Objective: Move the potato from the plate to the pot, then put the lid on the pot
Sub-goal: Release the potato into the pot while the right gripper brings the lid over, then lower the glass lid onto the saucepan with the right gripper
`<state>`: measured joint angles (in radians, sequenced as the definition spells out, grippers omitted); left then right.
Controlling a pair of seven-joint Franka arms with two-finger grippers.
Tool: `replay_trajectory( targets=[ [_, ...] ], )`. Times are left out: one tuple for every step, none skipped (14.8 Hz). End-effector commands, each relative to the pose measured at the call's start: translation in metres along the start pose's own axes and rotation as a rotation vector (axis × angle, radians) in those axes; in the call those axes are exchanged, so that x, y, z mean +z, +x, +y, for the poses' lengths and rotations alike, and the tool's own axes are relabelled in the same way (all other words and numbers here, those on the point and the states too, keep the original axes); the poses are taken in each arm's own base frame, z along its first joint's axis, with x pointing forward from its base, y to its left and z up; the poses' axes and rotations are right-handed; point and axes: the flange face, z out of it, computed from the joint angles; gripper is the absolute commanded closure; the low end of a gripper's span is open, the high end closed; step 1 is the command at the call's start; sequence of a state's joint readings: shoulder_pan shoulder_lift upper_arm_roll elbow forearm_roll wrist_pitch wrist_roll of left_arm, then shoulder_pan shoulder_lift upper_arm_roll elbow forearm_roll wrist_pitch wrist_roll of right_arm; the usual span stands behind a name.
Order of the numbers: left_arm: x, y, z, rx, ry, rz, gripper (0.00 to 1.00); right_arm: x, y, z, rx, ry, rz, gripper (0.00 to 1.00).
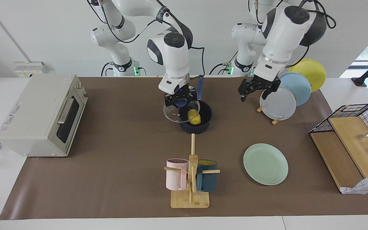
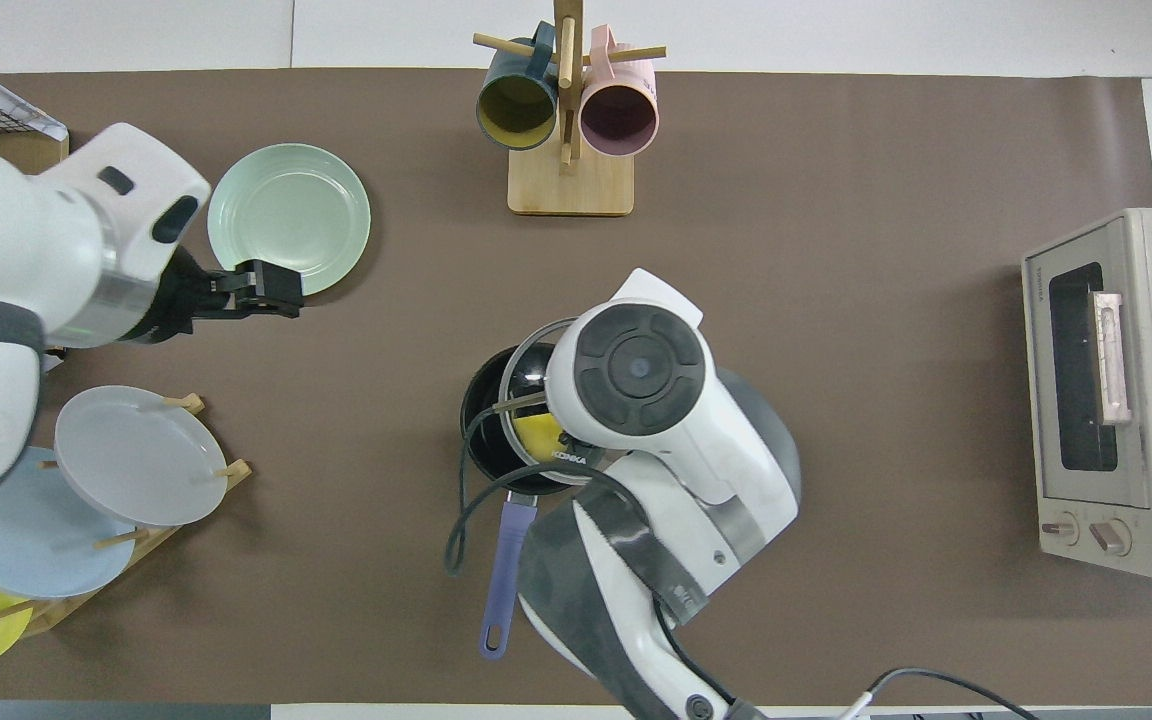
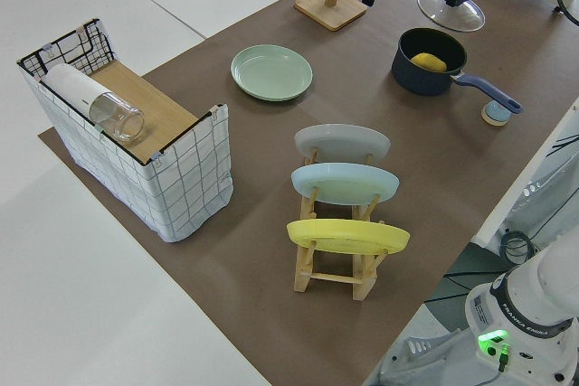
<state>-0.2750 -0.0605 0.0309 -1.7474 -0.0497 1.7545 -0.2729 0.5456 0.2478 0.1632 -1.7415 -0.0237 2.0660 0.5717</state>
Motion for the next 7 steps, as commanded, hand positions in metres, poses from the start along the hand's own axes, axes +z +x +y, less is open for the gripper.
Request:
replay_trajectory(
  targets=[
    [-0.029, 0.000, -0.051, 0.069, 0.026, -0.027, 0.00, 0.024, 0.018, -0.044, 0.006, -0.075, 0.035, 1.00],
    [-0.044, 0.000, -0.065, 0.093, 0.028, -0.038, 0.00, 0.028, 0.017, -0.044, 0.002, -0.086, 0.034, 1.00],
    [-0.052, -0.002, -0.074, 0.105, 0.029, -0.053, 0.00, 0.029, 0.016, -0.044, 0.000, -0.090, 0.029, 1.00],
    [-0.053, -0.004, -0.083, 0.105, 0.031, -0.072, 0.00, 0.031, 0.015, -0.045, 0.001, -0.091, 0.024, 1.00],
    [-0.059, -0.009, -0.083, 0.105, 0.030, -0.071, 0.00, 0.035, 0.014, -0.043, 0.011, -0.094, 0.018, 1.00],
    [-0.061, -0.012, -0.084, 0.102, 0.031, -0.076, 0.00, 0.040, 0.014, -0.040, 0.019, -0.100, 0.012, 1.00],
    [-0.061, -0.013, -0.083, 0.104, 0.031, -0.080, 0.00, 0.044, 0.013, -0.039, 0.020, -0.097, 0.012, 1.00]
  ],
)
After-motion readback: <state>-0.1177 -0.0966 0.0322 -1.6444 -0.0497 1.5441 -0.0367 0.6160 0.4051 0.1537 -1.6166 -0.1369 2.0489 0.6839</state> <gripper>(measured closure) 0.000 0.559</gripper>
